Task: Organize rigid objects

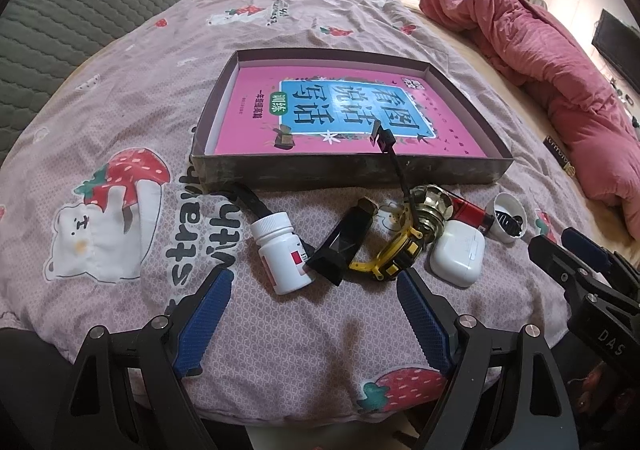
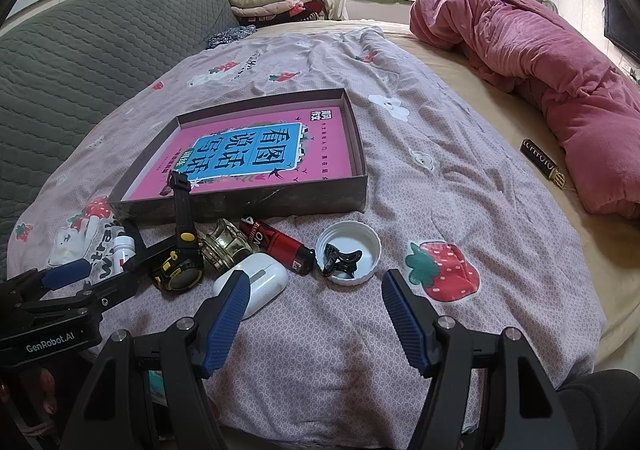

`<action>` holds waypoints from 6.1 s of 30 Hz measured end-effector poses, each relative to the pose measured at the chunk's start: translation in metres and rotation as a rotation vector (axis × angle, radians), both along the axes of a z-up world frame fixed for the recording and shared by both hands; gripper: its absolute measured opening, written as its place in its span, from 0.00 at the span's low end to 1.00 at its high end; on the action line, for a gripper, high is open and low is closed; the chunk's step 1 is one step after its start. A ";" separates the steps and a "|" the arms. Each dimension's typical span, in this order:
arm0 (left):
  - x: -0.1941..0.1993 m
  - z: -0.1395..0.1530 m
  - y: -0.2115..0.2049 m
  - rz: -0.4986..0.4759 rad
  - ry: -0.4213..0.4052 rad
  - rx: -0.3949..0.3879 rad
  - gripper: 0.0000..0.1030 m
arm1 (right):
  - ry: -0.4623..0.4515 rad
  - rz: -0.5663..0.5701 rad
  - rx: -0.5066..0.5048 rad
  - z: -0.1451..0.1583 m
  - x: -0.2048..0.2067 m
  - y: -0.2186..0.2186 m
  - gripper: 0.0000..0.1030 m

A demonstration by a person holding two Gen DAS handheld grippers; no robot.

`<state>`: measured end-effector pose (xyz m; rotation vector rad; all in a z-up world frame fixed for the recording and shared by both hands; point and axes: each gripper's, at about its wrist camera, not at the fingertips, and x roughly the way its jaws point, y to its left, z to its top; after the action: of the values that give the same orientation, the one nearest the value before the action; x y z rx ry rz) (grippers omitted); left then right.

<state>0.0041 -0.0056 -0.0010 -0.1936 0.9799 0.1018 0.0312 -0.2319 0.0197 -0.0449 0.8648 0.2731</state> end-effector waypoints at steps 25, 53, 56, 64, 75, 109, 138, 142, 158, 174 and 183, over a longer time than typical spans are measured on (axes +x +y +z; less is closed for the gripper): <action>0.029 0.002 -0.033 -0.225 0.021 0.071 0.83 | 0.025 -0.008 0.016 -0.004 0.003 -0.003 0.66; 0.050 0.006 -0.037 -0.414 0.128 0.076 0.38 | 0.088 -0.008 0.046 -0.016 0.011 -0.003 0.66; 0.053 0.007 -0.034 -0.406 0.141 0.046 0.38 | 0.086 -0.005 0.051 -0.015 0.011 -0.005 0.66; 0.052 0.004 -0.048 -0.435 0.165 0.036 0.38 | 0.093 -0.009 0.068 -0.015 0.013 -0.007 0.66; 0.069 -0.003 -0.066 -0.480 0.181 0.072 0.33 | 0.113 0.000 0.062 -0.020 0.013 -0.004 0.66; 0.083 -0.023 -0.029 -0.401 0.106 -0.026 0.21 | 0.212 -0.051 0.116 -0.047 0.030 0.036 0.66; 0.080 -0.005 -0.005 -0.356 0.011 -0.236 0.19 | 0.199 -0.029 0.004 -0.047 0.031 0.053 0.56; 0.075 0.000 -0.005 -0.357 -0.007 -0.250 0.18 | 0.171 -0.001 0.023 -0.038 0.029 0.047 0.56; 0.053 0.025 -0.004 -0.360 -0.103 -0.278 0.17 | 0.026 0.066 0.048 -0.001 0.019 0.045 0.56; 0.044 0.047 0.004 -0.346 -0.182 -0.386 0.17 | -0.033 0.047 0.057 0.012 0.023 0.034 0.56; 0.039 0.067 0.016 -0.318 -0.224 -0.437 0.17 | -0.052 0.045 0.077 0.019 0.022 0.030 0.56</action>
<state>0.0427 0.0106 0.0660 -0.4363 0.7876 -0.4217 0.0529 -0.2022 0.0383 0.0003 0.8018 0.3458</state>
